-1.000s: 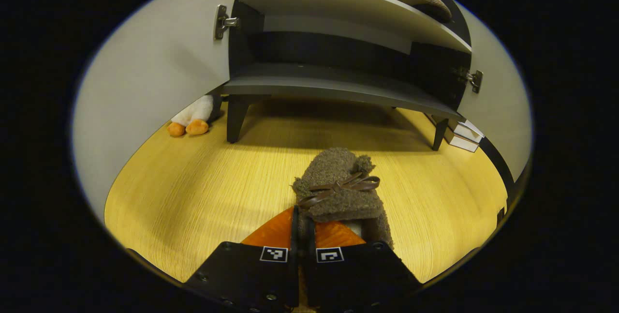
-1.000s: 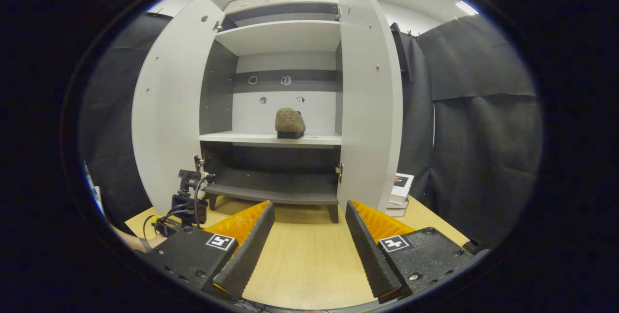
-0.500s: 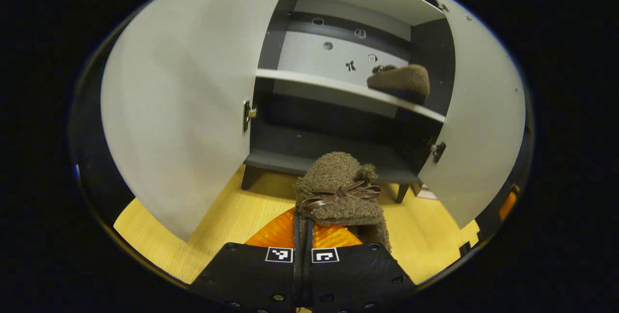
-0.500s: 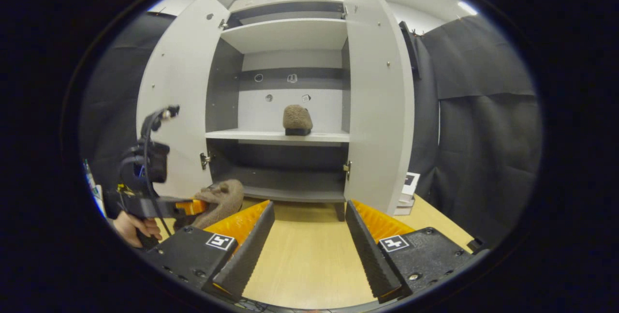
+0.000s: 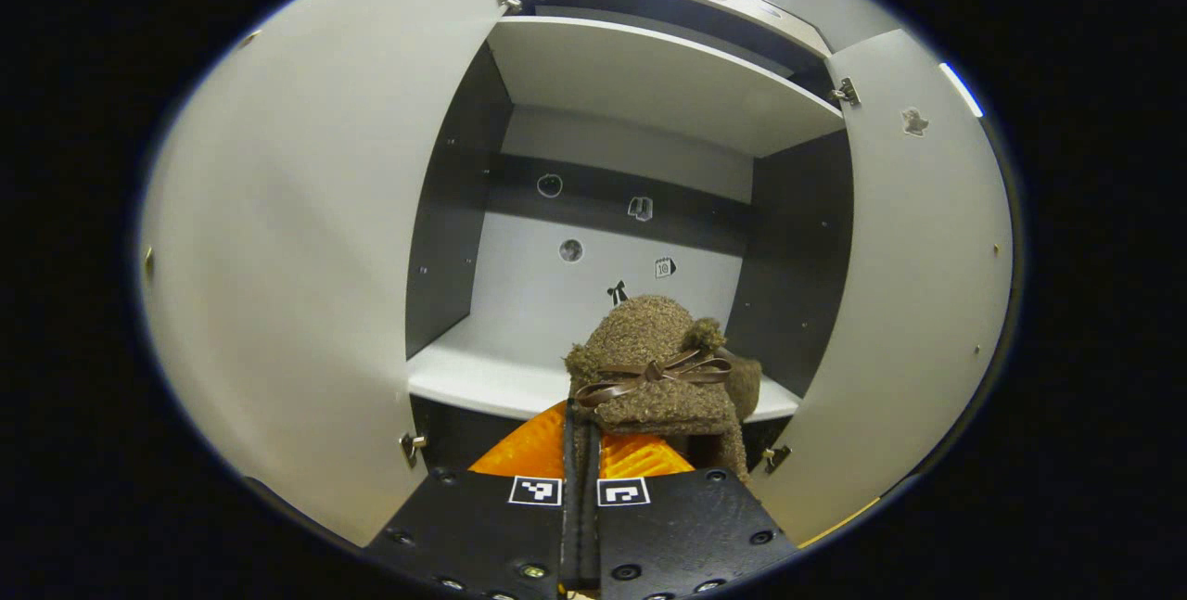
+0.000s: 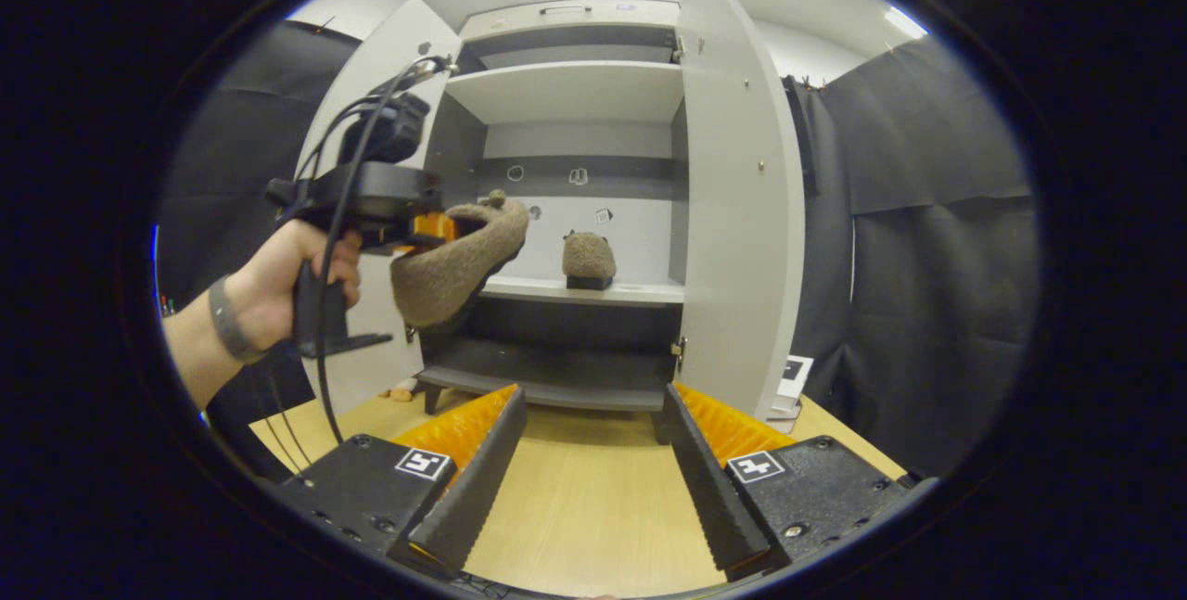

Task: Grab one shoe with the right hand and put it into the shoe cabinet, grab the other shoe with the left hand and put it into the shoe cabinet; then close the right door with the right hand and the left door with the left hand.

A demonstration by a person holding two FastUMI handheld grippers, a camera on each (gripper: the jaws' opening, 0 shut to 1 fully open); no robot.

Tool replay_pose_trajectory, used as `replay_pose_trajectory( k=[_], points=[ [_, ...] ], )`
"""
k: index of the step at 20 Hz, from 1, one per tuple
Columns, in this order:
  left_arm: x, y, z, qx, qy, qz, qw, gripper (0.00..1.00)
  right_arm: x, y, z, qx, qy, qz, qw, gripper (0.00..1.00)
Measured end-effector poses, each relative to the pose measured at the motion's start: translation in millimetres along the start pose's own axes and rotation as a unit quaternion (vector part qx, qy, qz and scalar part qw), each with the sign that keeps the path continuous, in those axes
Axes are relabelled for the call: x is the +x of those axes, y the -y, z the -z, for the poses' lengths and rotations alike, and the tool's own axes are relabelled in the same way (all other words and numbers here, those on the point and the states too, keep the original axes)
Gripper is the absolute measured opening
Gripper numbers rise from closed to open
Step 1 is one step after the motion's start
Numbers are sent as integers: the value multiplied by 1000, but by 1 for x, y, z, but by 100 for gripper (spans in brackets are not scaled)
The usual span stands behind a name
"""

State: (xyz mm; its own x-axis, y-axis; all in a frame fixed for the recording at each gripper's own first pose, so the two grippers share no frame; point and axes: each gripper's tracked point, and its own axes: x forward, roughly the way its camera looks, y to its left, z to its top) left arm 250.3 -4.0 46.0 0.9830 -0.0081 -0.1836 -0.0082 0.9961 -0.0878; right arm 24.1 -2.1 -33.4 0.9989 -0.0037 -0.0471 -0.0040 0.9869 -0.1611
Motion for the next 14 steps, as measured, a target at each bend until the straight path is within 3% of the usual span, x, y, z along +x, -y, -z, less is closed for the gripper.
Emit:
replay_pose_trajectory(
  k=[4, 7, 10, 14],
  points=[
    [59, -2, -30, 14, -19, -6, 1000, 0, -11, -1, 7, 5, -12, 1, 1000, 94],
    [109, -6, -13, 12, -79, -16, 997, 0, -16, -2, 6, 7, -12, 4, 1000, 94],
    [147, -12, 13, -19, -155, -27, 987, 0, -18, -1, 3, 10, -9, 10, 1000, 94],
    [180, -31, 33, -53, -196, -55, 978, 0, -20, 1, 6, 10, -14, 17, 1000, 94]
  ],
)
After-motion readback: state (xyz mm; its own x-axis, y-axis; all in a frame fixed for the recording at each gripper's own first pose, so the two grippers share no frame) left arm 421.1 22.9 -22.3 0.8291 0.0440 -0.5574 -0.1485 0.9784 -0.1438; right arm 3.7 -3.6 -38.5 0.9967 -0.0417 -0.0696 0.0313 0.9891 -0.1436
